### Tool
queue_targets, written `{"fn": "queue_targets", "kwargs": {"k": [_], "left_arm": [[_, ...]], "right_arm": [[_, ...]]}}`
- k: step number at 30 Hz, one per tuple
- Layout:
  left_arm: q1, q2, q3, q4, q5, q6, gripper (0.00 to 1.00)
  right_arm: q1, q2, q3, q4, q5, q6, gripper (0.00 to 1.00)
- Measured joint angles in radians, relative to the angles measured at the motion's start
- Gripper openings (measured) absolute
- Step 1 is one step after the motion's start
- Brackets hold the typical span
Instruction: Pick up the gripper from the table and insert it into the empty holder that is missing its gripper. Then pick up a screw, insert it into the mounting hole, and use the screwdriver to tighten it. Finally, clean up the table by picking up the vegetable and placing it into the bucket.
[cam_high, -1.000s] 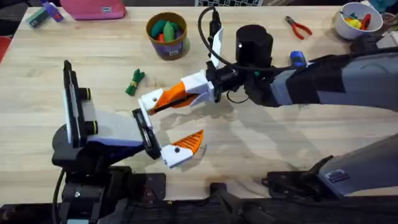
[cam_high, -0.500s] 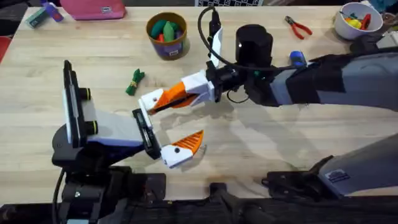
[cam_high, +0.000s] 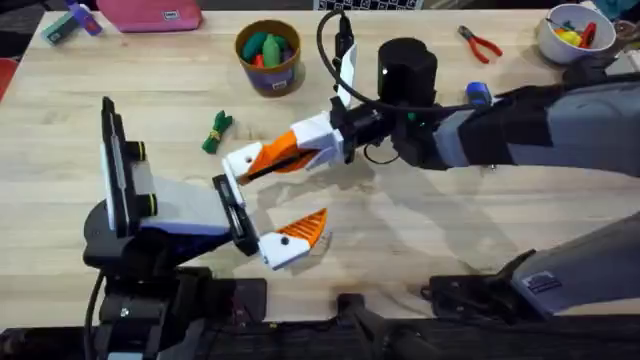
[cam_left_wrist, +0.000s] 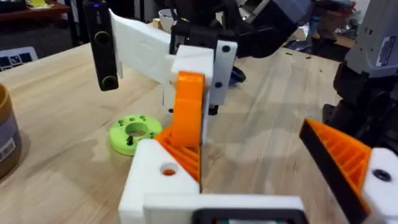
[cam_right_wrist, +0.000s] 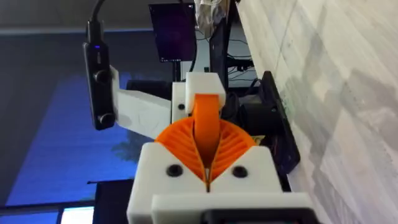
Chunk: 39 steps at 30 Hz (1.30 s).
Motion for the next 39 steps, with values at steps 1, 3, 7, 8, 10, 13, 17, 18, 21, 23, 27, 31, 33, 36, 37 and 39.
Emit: {"fn": "queue_targets", "kwargs": {"k": [1, 3, 7, 8, 10, 13, 17, 18, 21, 23, 27, 31, 33, 36, 37, 39], "left_arm": [[0.0, 0.0, 0.0, 0.0, 0.0, 0.0, 0.985], [0.0, 0.0, 0.0, 0.0, -0.001, 0.0, 0.985], [0.0, 0.0, 0.0, 0.0, -0.001, 0.0, 0.987], [0.0, 0.0, 0.0, 0.0, -0.001, 0.0, 0.987], [0.0, 0.0, 0.0, 0.0, -0.002, 0.0, 0.985], [0.0, 0.0, 0.0, 0.0, -0.002, 0.0, 0.985], [0.0, 0.0, 0.0, 0.0, -0.002, 0.0, 0.985], [0.0, 0.0, 0.0, 0.0, -0.002, 0.0, 0.985], [0.0, 0.0, 0.0, 0.0, -0.002, 0.0, 0.985], [0.0, 0.0, 0.0, 0.0, -0.003, 0.0, 0.985], [-0.001, 0.0, 0.0, 0.0, 0.008, 0.001, 0.985], [-0.002, 0.0, 0.0, 0.0, 0.009, 0.002, 0.985], [-0.002, 0.0, 0.0, 0.0, 0.01, 0.003, 0.985], [-0.002, 0.0, 0.0, 0.0, 0.01, 0.004, 0.986], [-0.002, 0.0, 0.0, 0.0, 0.01, 0.004, 0.986], [-0.002, 0.0, 0.0, 0.0, 0.01, 0.004, 0.985]], "right_arm": [[0.0, 0.0, 0.0, 0.0, 0.0, 0.0, 0.008], [0.0, 0.0, 0.0, 0.0, 0.003, 0.0, 0.008], [0.0, 0.0, 0.0, 0.0, 0.004, 0.0, 0.008], [0.0, 0.0, 0.0, 0.0, 0.004, 0.0, 0.008], [0.0, 0.0, 0.0, 0.0, 0.004, 0.0, 0.008], [0.0, 0.0, 0.0, 0.0, 0.005, 0.0, 0.008], [0.0, 0.0, 0.0, 0.0, 0.006, 0.0, 0.008], [0.0, 0.0, 0.0, 0.0, 0.006, 0.0, 0.008], [0.0, 0.0, 0.0, 0.0, 0.007, 0.0, 0.008], [0.0, 0.0, 0.0, 0.0, 0.007, 0.0, 0.008], [0.003, 0.002, 0.0, -0.003, 0.033, 0.005, 0.392], [0.009, 0.01, 0.001, -0.003, 0.06, 0.006, 0.951], [0.01, 0.013, 0.001, -0.004, 0.064, 0.007, 0.988], [0.01, 0.015, 0.001, -0.005, 0.073, 0.008, 0.991], [0.01, 0.015, 0.001, -0.005, 0.076, 0.008, 0.991], [0.01, 0.015, 0.001, -0.005, 0.08, 0.007, 0.992]]}}
